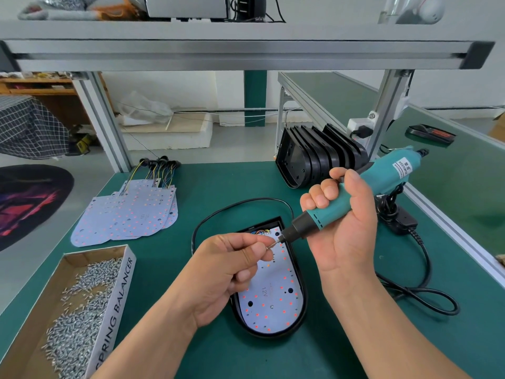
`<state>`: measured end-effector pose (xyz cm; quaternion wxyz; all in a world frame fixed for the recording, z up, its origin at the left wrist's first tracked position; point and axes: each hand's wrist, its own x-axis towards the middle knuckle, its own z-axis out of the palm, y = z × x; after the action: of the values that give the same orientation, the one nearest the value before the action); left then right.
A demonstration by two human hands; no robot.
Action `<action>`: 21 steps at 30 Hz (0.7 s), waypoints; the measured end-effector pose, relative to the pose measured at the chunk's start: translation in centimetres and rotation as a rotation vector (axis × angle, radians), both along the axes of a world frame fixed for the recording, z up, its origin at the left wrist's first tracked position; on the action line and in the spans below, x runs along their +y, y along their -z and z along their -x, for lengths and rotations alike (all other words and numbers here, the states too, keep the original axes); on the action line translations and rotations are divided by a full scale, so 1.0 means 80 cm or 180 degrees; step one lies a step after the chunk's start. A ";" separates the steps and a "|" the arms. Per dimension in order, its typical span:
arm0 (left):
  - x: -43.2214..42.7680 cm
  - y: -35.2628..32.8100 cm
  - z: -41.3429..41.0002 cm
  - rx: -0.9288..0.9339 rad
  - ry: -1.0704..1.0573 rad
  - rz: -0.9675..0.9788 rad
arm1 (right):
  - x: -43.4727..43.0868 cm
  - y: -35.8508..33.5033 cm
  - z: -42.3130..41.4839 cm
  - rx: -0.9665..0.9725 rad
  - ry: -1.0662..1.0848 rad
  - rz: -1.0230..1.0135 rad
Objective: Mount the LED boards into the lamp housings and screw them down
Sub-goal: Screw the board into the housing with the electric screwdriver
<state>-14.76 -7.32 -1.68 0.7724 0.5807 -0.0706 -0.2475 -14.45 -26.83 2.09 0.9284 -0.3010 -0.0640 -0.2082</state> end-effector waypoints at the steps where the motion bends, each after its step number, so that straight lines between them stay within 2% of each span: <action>1: 0.000 -0.001 0.000 -0.0004 0.0006 -0.0014 | 0.000 0.000 0.000 0.0001 0.0001 -0.0003; 8: 0.001 -0.001 0.001 -0.0149 0.0000 -0.0203 | 0.000 0.002 -0.001 -0.0008 -0.0031 0.0068; 14: -0.003 0.001 0.000 -0.0860 -0.0495 -0.0796 | 0.006 0.008 -0.008 0.0294 0.0122 0.0014; 21: -0.003 0.001 0.000 -0.0860 -0.0535 -0.0859 | 0.010 0.017 -0.011 0.0447 0.0235 -0.0127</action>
<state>-14.74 -7.58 -1.79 0.6890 0.7106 -0.0912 -0.1092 -13.54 -26.07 0.72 0.9282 -0.2984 0.0166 -0.2219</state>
